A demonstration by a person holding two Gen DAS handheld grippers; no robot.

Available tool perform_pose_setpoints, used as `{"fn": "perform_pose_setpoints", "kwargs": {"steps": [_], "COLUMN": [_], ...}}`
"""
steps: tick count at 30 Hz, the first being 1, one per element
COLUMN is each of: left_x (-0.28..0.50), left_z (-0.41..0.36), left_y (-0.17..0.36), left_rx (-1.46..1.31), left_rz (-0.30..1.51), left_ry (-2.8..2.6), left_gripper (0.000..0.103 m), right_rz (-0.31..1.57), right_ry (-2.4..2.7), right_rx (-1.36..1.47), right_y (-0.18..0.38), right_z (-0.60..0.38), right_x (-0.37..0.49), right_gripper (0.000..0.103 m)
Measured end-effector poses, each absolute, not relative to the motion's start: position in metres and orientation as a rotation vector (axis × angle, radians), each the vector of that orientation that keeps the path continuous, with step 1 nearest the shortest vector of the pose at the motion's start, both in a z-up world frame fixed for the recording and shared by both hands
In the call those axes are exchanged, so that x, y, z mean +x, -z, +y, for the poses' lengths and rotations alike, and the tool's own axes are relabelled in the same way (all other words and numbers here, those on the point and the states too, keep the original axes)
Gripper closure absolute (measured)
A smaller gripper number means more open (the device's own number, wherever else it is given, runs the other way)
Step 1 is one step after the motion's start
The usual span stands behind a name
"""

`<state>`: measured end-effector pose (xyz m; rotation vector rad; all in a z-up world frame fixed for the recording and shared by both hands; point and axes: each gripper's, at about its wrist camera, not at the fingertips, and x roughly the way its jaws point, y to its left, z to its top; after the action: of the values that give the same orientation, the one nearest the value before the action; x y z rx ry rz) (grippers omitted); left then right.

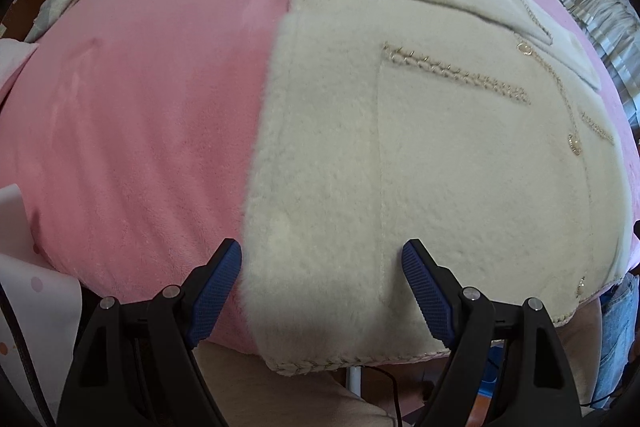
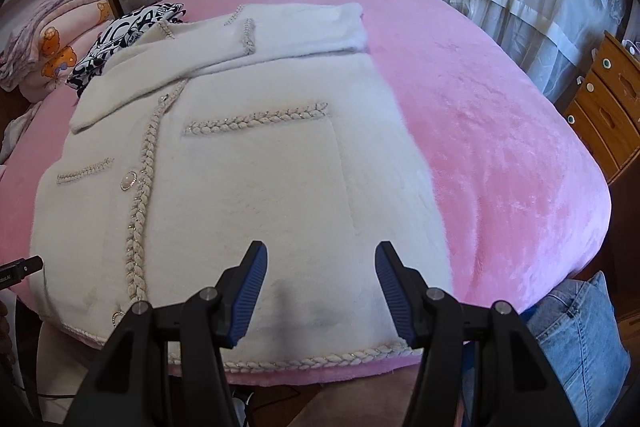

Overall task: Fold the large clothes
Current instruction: 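Move both tools to the cardigan hem and close on it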

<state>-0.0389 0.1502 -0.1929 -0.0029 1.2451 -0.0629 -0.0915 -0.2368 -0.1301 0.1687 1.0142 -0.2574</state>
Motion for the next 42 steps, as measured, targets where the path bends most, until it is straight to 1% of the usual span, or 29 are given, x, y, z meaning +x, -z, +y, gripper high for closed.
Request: {"fn": "perform_pose_setpoints", "kwargs": {"steps": [7,13,26,33,35,40,42], "left_x": [-0.037,-0.036,-0.034,-0.027,-0.027,-0.033,-0.036], "left_z": [0.173,0.198,0.219,0.206,0.203,0.202,0.202], "left_y": [0.205,0.22,0.227,0.233,0.234,0.23,0.229], "left_rx": [-0.102,-0.215,-0.25,-0.221,-0.203,-0.165,-0.147], "left_rz": [1.273,1.299,1.296,1.307,1.308,1.299,1.286], "left_ry": [0.083,0.177,0.249,0.308,0.317,0.376,0.393], "left_gripper": [0.022,0.021,0.02,0.005,0.004,0.005,0.014], "right_rz": [1.036,1.078,1.109,1.159,1.165,1.176,1.172], "right_ry": [0.276,0.193,0.093,-0.091,-0.127,-0.275,-0.323], "right_rx": [0.192,0.276,0.323,0.413,0.405,0.467,0.495], "right_y": [0.139,0.151,0.168,0.192,0.194,0.196,0.198], "right_z": [-0.257,-0.291,-0.342,-0.341,-0.337,-0.338,-0.34], "right_x": [-0.092,-0.093,-0.098,-0.09,-0.09,-0.093,-0.094], "right_gripper": [0.047,0.047,0.047,0.045,0.045,0.045,0.045]}}
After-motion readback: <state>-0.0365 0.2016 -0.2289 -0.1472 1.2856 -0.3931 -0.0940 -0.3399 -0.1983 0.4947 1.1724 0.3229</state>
